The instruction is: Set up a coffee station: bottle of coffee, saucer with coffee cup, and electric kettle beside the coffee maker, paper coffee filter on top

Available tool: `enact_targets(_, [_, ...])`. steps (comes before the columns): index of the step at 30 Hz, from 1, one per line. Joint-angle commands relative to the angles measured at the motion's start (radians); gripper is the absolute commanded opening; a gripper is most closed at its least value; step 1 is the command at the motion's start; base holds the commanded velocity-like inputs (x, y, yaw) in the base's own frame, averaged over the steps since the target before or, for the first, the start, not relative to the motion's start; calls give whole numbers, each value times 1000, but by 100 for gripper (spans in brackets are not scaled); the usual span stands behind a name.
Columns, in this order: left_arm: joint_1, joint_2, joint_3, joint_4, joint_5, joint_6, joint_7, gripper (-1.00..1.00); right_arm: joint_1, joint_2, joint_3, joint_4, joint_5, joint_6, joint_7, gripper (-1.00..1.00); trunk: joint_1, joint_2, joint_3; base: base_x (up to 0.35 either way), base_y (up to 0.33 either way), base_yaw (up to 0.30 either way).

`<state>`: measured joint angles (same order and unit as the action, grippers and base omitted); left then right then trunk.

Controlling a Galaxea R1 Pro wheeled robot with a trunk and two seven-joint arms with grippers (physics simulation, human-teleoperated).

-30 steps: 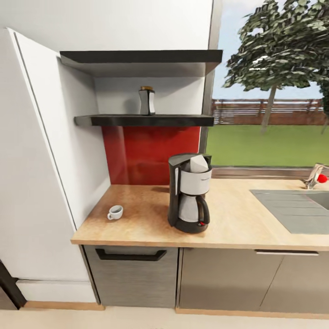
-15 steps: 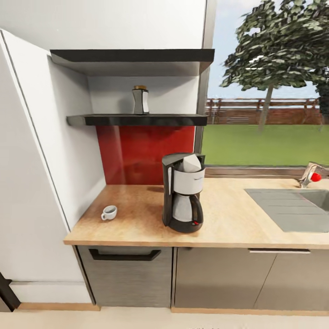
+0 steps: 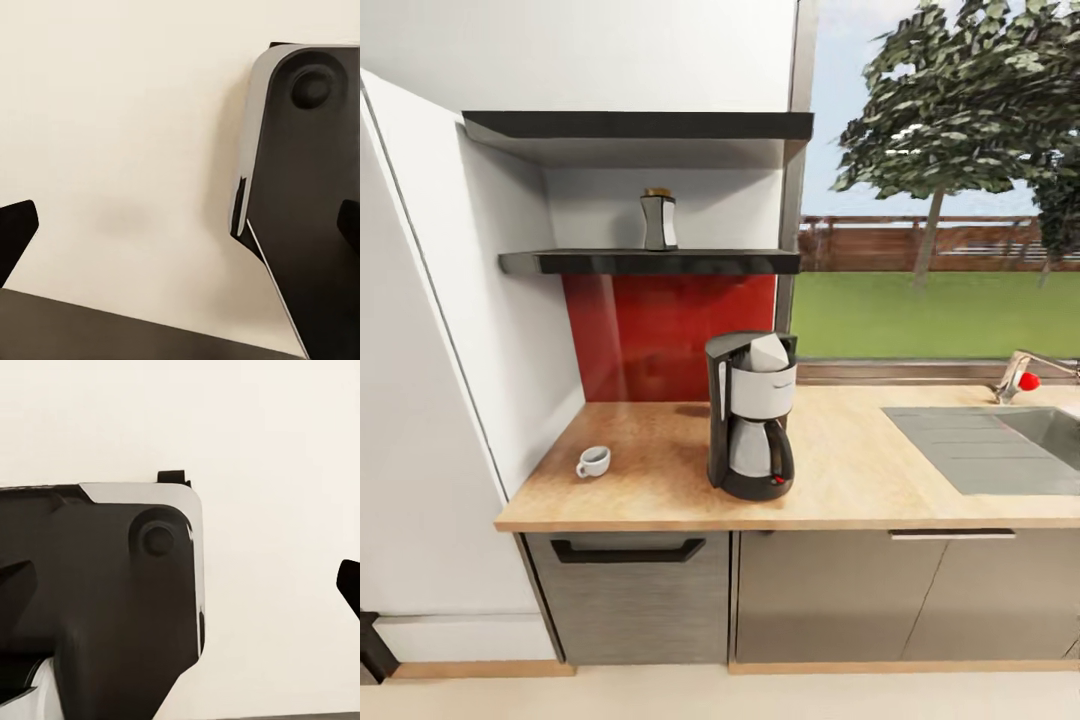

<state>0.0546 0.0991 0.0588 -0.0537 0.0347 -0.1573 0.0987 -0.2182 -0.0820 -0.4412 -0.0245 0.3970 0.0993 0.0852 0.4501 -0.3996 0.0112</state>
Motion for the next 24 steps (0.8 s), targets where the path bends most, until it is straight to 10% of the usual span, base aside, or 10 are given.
enact_targets(1, [1,-1,6,-2,4,-2,-1,100,0,0,-8,-3,9,4,4,100,0,0,0,-147,0,-1])
enact_targets(12, [-2,-3,14,-68,17,-117,1,100,0,-2,-13,-6,6,3,4,100,0,0,0,-32,0,0])
enact_targets(24, [-2,-25,9,-596,16,-223,-12,100,0,-2,-10,-9,6,-4,2,100,0,0,0,0,0,0])
